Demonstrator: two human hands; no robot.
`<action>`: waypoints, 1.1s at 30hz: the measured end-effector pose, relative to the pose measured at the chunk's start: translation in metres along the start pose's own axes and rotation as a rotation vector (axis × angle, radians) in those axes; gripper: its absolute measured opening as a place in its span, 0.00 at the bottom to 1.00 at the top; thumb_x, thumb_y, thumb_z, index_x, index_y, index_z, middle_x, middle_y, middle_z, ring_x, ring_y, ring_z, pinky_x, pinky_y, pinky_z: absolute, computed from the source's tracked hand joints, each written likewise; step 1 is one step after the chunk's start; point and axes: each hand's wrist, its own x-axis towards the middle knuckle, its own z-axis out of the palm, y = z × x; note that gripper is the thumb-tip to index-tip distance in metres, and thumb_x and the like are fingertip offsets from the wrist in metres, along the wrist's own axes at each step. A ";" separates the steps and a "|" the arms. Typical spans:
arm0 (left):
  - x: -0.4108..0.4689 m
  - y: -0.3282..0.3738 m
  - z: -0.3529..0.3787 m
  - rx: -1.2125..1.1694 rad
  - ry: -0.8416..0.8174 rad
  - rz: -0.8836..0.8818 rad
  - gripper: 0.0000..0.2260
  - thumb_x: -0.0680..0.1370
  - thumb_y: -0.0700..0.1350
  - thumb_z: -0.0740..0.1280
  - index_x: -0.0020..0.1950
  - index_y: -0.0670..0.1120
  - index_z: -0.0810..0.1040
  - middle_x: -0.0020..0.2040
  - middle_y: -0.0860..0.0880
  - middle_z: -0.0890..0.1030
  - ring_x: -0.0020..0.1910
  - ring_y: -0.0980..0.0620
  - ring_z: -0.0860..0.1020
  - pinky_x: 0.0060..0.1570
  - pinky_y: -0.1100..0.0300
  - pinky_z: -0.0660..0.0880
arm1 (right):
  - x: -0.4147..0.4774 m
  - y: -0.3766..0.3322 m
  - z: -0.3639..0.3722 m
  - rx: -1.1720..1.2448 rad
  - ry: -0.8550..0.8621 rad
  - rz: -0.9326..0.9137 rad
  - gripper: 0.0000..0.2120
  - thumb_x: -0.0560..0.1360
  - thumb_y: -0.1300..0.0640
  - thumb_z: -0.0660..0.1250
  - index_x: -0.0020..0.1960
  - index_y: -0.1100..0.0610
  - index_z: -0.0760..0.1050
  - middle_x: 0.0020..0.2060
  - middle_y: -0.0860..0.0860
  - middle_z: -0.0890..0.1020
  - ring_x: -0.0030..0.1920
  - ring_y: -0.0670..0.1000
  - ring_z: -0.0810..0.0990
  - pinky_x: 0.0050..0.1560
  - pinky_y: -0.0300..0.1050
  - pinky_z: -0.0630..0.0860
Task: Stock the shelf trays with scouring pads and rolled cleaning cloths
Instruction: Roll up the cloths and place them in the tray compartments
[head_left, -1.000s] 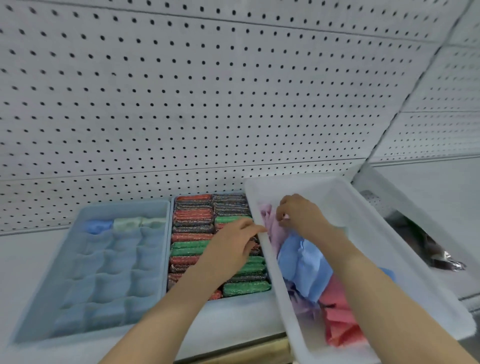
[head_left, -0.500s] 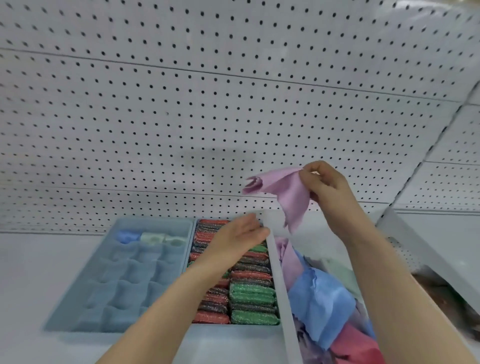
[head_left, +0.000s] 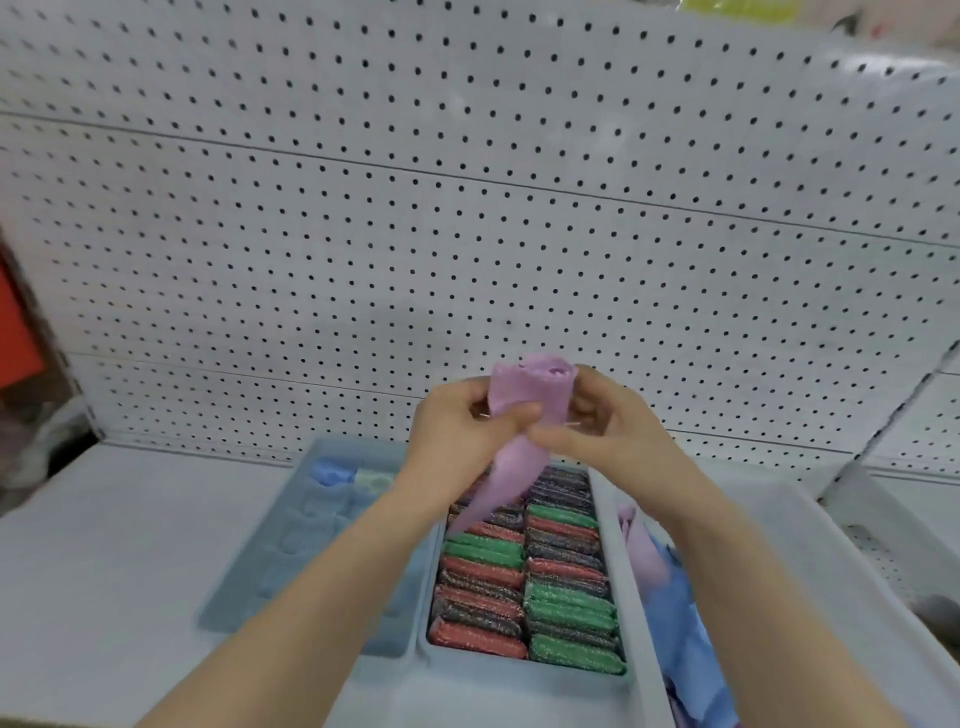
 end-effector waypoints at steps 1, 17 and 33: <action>0.000 0.002 -0.004 0.038 -0.017 0.018 0.05 0.71 0.47 0.75 0.38 0.55 0.81 0.28 0.58 0.79 0.27 0.61 0.74 0.32 0.62 0.71 | 0.005 -0.004 0.006 0.033 0.058 -0.030 0.12 0.73 0.62 0.73 0.56 0.55 0.80 0.46 0.50 0.86 0.47 0.49 0.83 0.50 0.41 0.80; -0.012 -0.019 -0.067 -0.254 -0.210 -0.524 0.32 0.79 0.65 0.54 0.47 0.39 0.83 0.42 0.40 0.85 0.40 0.45 0.84 0.41 0.55 0.80 | 0.051 -0.018 0.038 0.104 0.245 -0.145 0.05 0.75 0.65 0.70 0.49 0.60 0.83 0.39 0.50 0.85 0.40 0.44 0.80 0.46 0.36 0.76; 0.018 -0.041 -0.080 -0.580 -0.058 -0.638 0.14 0.75 0.35 0.69 0.61 0.36 0.78 0.53 0.41 0.84 0.47 0.46 0.83 0.40 0.56 0.80 | -0.001 0.010 0.061 -0.144 -0.716 0.049 0.11 0.77 0.61 0.70 0.57 0.63 0.81 0.51 0.58 0.85 0.52 0.64 0.83 0.58 0.63 0.76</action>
